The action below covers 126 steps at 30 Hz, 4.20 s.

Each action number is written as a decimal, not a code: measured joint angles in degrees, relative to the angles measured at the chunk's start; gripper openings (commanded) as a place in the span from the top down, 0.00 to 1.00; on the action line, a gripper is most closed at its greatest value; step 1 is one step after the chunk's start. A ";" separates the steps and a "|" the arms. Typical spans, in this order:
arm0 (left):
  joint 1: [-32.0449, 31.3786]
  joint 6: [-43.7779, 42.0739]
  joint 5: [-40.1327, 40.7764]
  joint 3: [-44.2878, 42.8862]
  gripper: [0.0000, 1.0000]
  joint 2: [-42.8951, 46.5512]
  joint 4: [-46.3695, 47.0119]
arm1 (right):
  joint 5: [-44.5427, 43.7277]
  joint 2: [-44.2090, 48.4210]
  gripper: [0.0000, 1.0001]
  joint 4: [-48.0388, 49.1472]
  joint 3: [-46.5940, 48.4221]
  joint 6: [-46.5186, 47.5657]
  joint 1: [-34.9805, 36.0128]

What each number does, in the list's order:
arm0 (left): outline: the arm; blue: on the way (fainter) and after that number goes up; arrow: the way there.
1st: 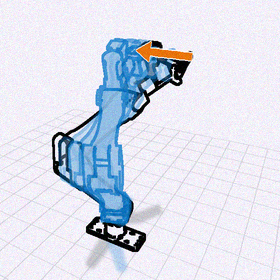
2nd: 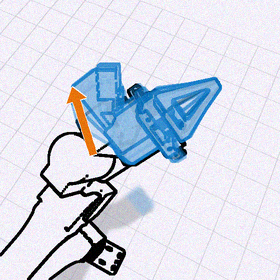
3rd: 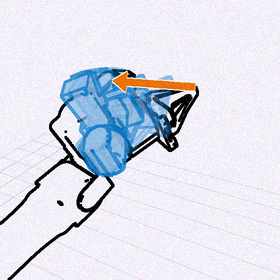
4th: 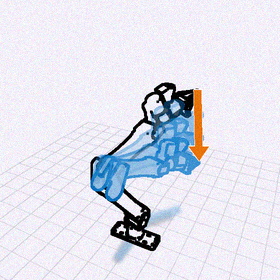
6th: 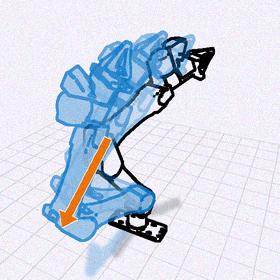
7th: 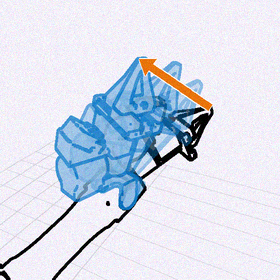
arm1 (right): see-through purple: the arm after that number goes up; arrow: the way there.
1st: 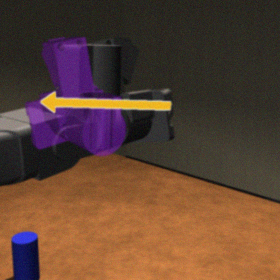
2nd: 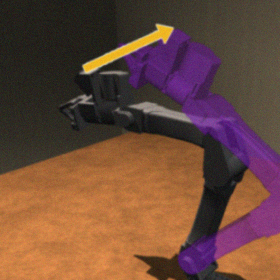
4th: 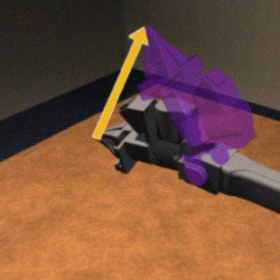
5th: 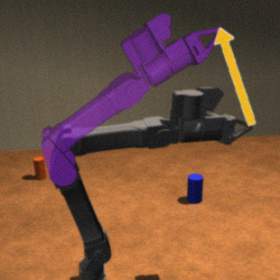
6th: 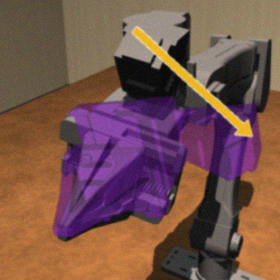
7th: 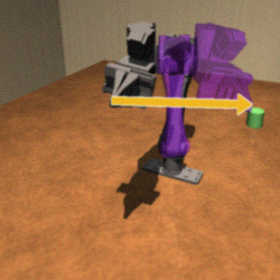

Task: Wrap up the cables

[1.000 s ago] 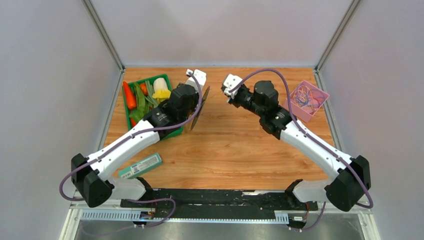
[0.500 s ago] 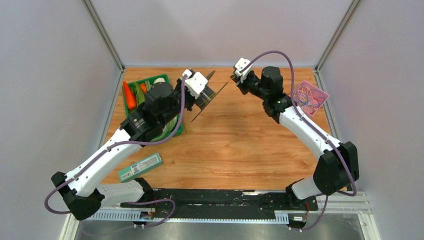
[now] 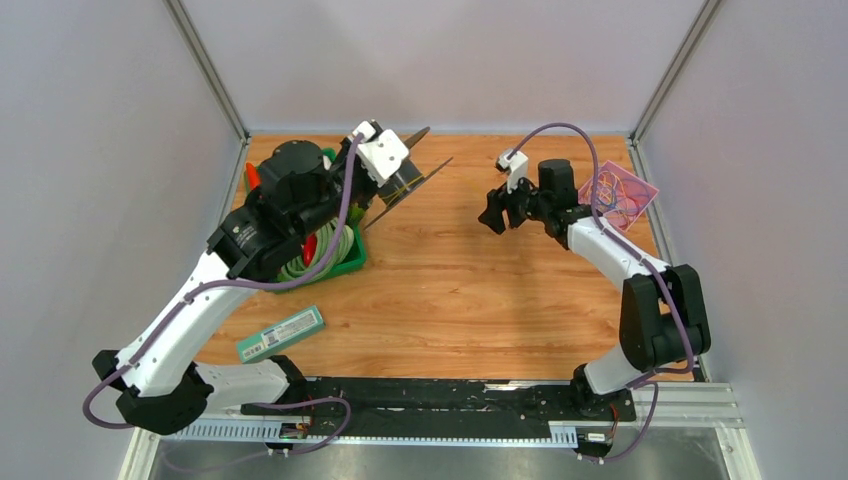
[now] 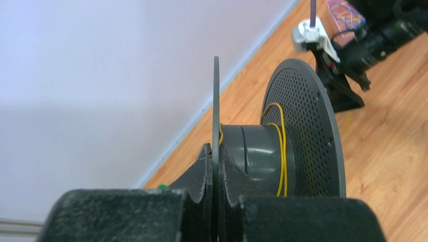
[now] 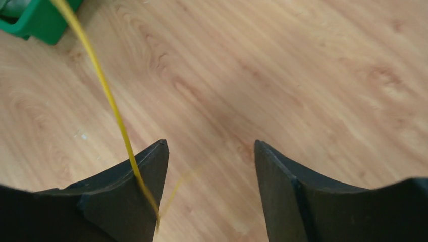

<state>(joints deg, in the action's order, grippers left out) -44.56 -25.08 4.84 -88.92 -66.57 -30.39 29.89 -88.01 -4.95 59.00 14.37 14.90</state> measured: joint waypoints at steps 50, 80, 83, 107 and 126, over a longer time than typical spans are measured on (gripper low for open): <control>-0.04 22.36 27.32 -10.03 1.00 -7.56 0.74 | 0.07 13.81 0.30 1.88 -8.74 -11.87 10.58; -2.84 27.76 28.09 -10.99 1.00 -10.16 -4.20 | -8.15 3.26 0.35 16.39 -16.35 52.92 36.04; -3.85 27.71 28.09 -10.97 1.00 -10.16 -4.15 | -11.89 0.68 0.37 19.71 -16.35 53.92 36.41; -4.92 28.63 33.22 -10.86 1.00 -9.64 -1.46 | -18.45 7.96 0.32 15.12 -15.58 32.06 35.06; -4.92 38.14 39.23 -17.81 1.00 -9.60 -1.05 | -21.35 2.99 0.31 7.32 -7.69 -49.11 24.41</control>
<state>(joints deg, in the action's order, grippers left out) -49.47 13.06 44.07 -106.74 -76.16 -31.44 8.54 -85.01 2.37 51.31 -34.74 39.31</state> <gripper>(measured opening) 0.030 0.694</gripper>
